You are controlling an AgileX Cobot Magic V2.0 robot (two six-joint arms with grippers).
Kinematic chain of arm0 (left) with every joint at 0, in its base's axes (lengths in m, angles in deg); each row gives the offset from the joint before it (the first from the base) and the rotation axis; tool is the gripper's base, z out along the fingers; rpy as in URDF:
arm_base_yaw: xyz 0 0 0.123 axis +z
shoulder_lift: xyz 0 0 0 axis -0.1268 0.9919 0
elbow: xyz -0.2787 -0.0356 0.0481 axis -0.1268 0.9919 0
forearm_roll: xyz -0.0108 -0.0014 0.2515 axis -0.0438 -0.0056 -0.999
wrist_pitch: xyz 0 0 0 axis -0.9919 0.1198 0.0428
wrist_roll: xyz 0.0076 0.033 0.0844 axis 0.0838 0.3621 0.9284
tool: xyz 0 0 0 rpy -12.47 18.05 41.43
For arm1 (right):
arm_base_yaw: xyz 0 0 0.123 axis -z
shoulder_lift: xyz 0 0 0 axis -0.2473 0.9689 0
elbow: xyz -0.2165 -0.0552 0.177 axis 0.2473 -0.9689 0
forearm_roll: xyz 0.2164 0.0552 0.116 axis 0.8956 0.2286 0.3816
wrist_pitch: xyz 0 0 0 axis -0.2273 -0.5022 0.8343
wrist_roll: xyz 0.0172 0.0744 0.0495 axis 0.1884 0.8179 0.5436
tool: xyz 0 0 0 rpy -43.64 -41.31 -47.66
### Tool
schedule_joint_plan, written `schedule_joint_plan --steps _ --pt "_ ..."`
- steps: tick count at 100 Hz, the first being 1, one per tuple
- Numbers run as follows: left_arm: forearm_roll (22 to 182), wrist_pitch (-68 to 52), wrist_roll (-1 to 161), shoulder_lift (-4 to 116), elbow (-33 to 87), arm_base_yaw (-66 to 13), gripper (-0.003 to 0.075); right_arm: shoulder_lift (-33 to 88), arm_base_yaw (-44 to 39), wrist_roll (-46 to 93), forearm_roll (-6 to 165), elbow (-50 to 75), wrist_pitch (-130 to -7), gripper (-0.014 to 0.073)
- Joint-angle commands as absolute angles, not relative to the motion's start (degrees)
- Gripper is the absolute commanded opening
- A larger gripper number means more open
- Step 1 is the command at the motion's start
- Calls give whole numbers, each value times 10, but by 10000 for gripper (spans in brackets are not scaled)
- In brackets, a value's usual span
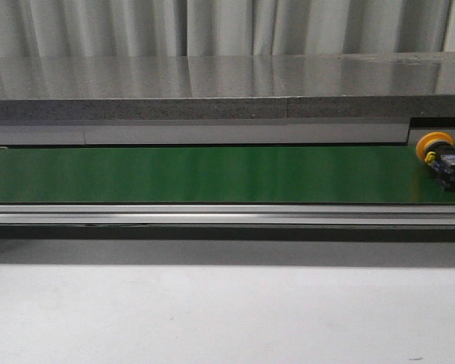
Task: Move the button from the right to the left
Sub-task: 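Lower the button onto the belt and open the right gripper, then let the belt carry the button toward the left gripper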
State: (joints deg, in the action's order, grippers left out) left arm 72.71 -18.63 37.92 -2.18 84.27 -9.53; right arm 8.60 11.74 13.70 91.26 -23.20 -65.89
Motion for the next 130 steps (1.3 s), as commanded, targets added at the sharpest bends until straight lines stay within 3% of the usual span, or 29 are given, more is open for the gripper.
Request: schedule_joint_plan --steps 1,23,45,69,95,130 --pt "730 -232 374 -43 866 -94 5 29 117 132 927 -241 -608 517" --pt "730 -232 374 -43 866 -94 5 -60 117 132 929 -263 -631 517" --pt "730 -232 374 -43 866 -94 5 -76 117 132 929 -263 -642 500" --pt "730 -232 374 -43 866 -94 5 -76 117 132 929 -263 -661 295" --pt "730 -232 374 -43 866 -94 5 -76 117 132 929 -263 -661 -75" --pt "730 -232 374 -43 866 -94 5 -76 117 132 929 -263 -661 -67"
